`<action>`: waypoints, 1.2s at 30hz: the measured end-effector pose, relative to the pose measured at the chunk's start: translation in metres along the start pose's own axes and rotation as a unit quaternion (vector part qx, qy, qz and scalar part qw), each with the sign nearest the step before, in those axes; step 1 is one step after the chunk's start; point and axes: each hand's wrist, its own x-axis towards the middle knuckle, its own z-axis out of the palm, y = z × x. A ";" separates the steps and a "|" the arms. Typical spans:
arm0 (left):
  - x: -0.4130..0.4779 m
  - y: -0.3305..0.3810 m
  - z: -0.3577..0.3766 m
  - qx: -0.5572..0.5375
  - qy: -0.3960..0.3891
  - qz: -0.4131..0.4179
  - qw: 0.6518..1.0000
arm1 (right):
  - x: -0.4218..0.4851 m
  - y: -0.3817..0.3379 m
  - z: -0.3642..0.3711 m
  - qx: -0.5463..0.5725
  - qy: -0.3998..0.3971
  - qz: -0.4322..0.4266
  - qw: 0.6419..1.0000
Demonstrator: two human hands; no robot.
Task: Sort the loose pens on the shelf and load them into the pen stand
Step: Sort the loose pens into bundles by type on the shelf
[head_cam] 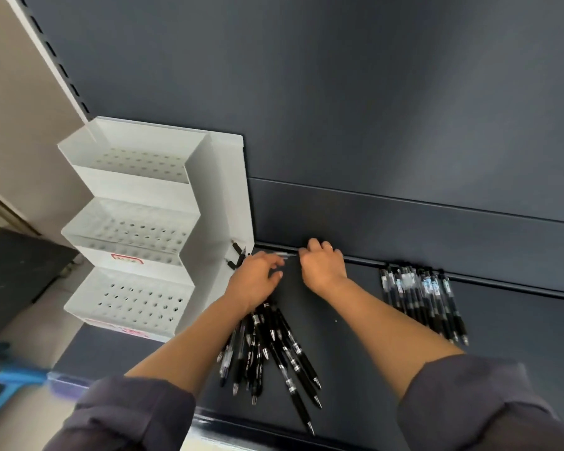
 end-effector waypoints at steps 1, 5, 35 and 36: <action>0.000 -0.002 0.000 0.000 -0.001 0.001 1.000 | 0.002 -0.001 0.000 -0.009 0.002 0.003 1.000; -0.001 -0.005 0.000 -0.007 -0.006 0.001 1.000 | 0.003 -0.002 0.004 -0.020 0.021 0.005 1.000; -0.033 0.016 0.028 0.142 -0.010 -0.202 0.969 | -0.058 0.029 0.002 0.105 -0.056 0.005 0.993; -0.032 0.016 0.027 0.139 -0.013 -0.200 0.970 | -0.058 0.030 0.000 0.115 -0.057 0.010 0.992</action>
